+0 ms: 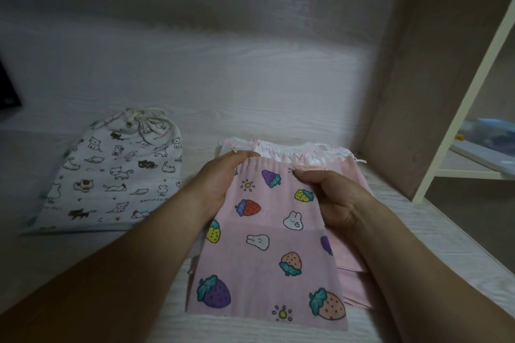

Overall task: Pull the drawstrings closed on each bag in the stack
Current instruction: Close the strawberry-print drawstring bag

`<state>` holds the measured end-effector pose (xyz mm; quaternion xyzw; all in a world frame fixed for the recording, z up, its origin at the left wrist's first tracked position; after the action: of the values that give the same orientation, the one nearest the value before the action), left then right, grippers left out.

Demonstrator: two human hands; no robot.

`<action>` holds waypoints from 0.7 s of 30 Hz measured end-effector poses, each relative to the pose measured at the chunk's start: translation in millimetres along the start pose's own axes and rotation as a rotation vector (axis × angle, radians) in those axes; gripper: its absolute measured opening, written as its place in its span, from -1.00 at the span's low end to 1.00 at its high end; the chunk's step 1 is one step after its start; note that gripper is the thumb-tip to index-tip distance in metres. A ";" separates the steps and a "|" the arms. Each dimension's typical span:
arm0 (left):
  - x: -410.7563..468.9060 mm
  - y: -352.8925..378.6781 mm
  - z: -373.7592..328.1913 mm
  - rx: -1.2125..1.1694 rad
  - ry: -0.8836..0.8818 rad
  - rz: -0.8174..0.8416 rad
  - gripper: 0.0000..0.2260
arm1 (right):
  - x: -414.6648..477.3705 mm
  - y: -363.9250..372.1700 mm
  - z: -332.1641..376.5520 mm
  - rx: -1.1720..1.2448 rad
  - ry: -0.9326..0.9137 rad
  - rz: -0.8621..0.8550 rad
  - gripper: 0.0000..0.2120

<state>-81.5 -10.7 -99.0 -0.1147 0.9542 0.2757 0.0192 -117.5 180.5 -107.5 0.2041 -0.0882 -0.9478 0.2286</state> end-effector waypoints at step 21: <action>3.3 6.8 7.6 -0.297 -0.129 0.078 -0.62 | -10.0 -7.0 20.1 0.512 -0.278 -0.172 -0.56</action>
<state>-86.4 -1.7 -102.3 -0.0612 0.9035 0.4209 0.0526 -120.7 192.8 -87.7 0.1304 -0.3372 -0.9294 0.0746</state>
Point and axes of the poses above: each hand's wrist, its own x-axis towards the middle knuckle, its own y-axis out of the palm, z = x × y, the point moved 5 cm from there along x, towards the middle knuckle, and after that the axes turned 12 degrees about -x, right-handed, at the moved point
